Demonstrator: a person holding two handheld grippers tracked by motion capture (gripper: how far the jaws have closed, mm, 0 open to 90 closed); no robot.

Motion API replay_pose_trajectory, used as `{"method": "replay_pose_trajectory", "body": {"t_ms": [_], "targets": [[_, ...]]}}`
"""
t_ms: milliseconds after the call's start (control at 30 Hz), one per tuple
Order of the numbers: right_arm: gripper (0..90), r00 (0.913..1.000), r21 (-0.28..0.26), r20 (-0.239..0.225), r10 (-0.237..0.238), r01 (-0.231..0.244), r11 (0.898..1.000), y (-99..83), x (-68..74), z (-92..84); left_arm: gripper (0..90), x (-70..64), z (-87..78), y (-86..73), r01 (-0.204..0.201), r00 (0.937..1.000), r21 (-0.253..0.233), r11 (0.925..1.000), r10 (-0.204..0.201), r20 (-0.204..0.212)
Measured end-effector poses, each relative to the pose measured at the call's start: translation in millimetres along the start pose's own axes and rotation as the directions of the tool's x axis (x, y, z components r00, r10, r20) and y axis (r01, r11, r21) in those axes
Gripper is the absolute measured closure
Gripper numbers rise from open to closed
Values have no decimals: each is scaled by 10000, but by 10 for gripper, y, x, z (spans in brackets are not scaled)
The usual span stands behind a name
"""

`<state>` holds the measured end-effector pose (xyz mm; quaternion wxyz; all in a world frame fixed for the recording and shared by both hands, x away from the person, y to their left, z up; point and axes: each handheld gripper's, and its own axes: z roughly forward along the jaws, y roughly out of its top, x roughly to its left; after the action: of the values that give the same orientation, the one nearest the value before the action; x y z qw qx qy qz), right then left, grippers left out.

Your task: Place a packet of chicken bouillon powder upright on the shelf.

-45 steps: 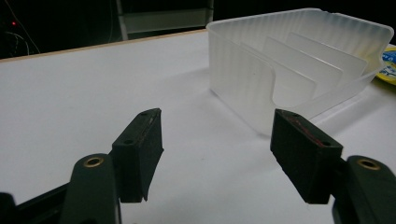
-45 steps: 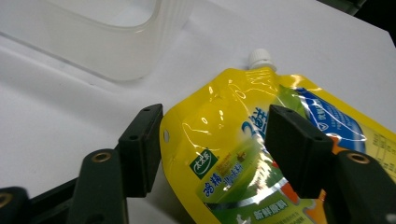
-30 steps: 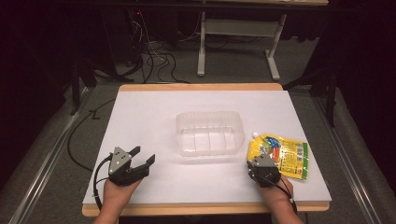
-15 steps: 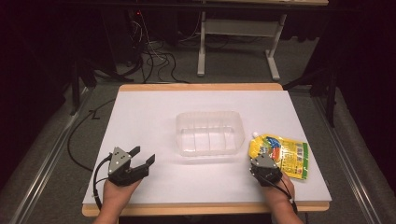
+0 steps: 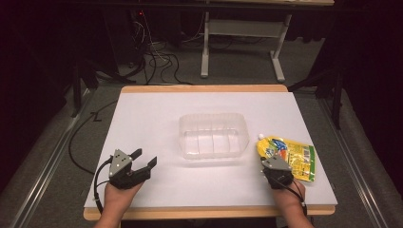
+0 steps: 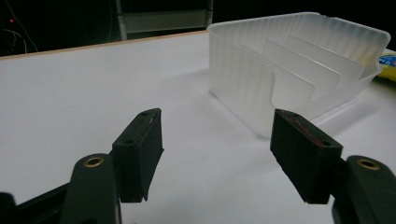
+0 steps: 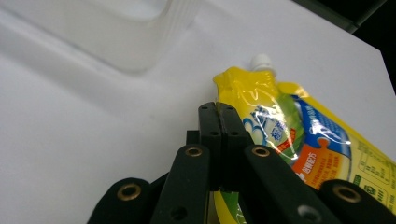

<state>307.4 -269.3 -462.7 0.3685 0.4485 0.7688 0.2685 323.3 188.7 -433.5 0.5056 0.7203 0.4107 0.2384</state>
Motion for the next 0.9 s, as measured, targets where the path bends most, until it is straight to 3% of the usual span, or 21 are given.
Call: {"method": "replay_pose_trajectory", "body": {"t_ms": [133, 267, 333, 367, 400, 433, 500, 533, 567, 633, 733, 800, 900], "targets": [[900, 9972, -1070, -308, 680, -709, 9917, 35, -168, -195, 347, -3, -1, 3, 6, 10000, -20, 10000, -6, 5], [900, 9892, -2065, -530, 1367, -1448, 9677, 98, -344, -397, 347, -1, 13, 2, 20, 10000, 37, 10000, -20, 22], [900, 9830, -2648, -713, 1693, -1823, 9469, 136, -444, -506, 347, -6, 20, 1, 24, 10000, 57, 10000, -24, 31], [900, 9790, -3175, -819, 1864, -2029, 9263, 173, -527, -593, 347, -10, 25, -1, 41, 10000, 63, 10000, -41, 28], [900, 9790, -3175, -819, 1864, -2029, 9263, 173, -527, -593, 347, -10, 27, -2, 51, 10000, 68, 10000, -51, 29], [900, 9789, -3368, -826, 1870, -2040, 9192, 186, -555, -621, 347, -9, 29, -3, 59, 10000, 82, 9999, -59, 24], [900, 9758, -3759, -1017, 1936, -2178, 9007, 220, -635, -672, 347, 1, 34, -7, 107, 9999, 116, 9999, -107, 7], [900, 9716, -3991, -1200, 2038, -2352, 8862, 239, -690, -693, 347, 3, 35, -8, 127, 9999, 116, 9999, -127, -7], [900, 9688, -4058, -1353, 2077, -2454, 8804, 243, -712, -695, 347, 9, 35, -9, 160, 9999, 128, 9998, -160, -17], [900, 9549, -4303, -1821, 2346, -2919, 8542, 272, -808, -695, 347, 20, 34, -14, 241, 9997, 129, 9996, -240, -58], [900, 9423, -4533, -2105, 2604, -3301, 8280, 306, -907, -671, 347, 29, 31, -17, 287, 9995, 124, 9995, -286, -97], [900, 9249, -4593, -2362, 2979, -3765, 8045, 322, -983, -648, 347, 35, 31, -19, 305, 9995, 139, 9994, -303, -112], [900, 9161, -4757, -2493, 3139, -3982, 7843, 360, -1075, -629, 347, 40, 34, -22, 354, 9993, 151, 9993, -352, -126]]}}
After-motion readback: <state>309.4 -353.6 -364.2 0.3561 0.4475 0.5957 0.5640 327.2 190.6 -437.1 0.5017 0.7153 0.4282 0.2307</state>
